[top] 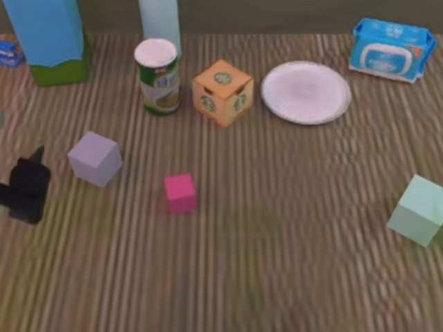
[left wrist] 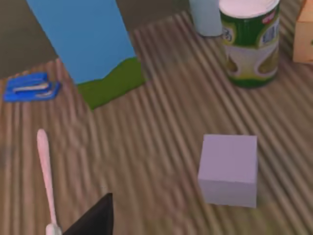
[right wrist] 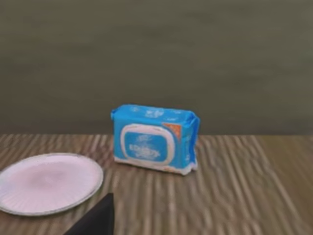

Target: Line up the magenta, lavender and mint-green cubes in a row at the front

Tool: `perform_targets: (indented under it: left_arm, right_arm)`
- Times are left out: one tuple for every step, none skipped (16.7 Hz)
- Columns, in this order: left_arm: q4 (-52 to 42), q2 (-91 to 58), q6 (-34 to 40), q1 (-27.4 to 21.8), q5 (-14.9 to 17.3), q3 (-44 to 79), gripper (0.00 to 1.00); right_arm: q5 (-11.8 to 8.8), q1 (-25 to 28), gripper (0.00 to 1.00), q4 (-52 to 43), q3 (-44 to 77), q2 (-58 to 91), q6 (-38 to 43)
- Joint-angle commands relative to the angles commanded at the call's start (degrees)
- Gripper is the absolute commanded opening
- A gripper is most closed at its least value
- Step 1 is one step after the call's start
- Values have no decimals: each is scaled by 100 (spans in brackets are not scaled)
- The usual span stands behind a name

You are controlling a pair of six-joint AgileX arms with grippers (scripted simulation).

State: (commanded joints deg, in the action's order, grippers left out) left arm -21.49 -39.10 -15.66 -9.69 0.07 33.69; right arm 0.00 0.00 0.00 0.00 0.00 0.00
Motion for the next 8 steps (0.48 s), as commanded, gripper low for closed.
perform_targets:
  left_arm:
    - [-322, -657, -224, -137, 0, 478, 100]
    - [-652, -1332, -452, -277, 0, 958, 100]
    - [-986, -2014, -681, -418, 2, 1439, 100]
    - [-1320, -2694, -910, -558, 5, 1919, 100]
    - [-1649, -3361, -1135, -697, 8, 2392, 100]
    - [-1971, -4004, -1355, -834, 12, 2849, 100]
    - [-2282, -4610, -1569, -966, 16, 3291, 100]
    - [-2579, -5173, -1775, -1095, 21, 3720, 100]
  right_arm:
    - [0, 0, 100, 0, 0, 0, 0]
    - [0, 0, 100, 0, 0, 0, 0]
    - [0, 0, 100, 0, 0, 0, 0]
    - [0, 0, 100, 0, 0, 0, 0]
    - [0, 0, 100, 0, 0, 0, 0]
    - [0, 0, 100, 0, 0, 0, 0]
    - [0, 0, 100, 0, 0, 0, 0]
    - [0, 0, 100, 0, 0, 0, 0]
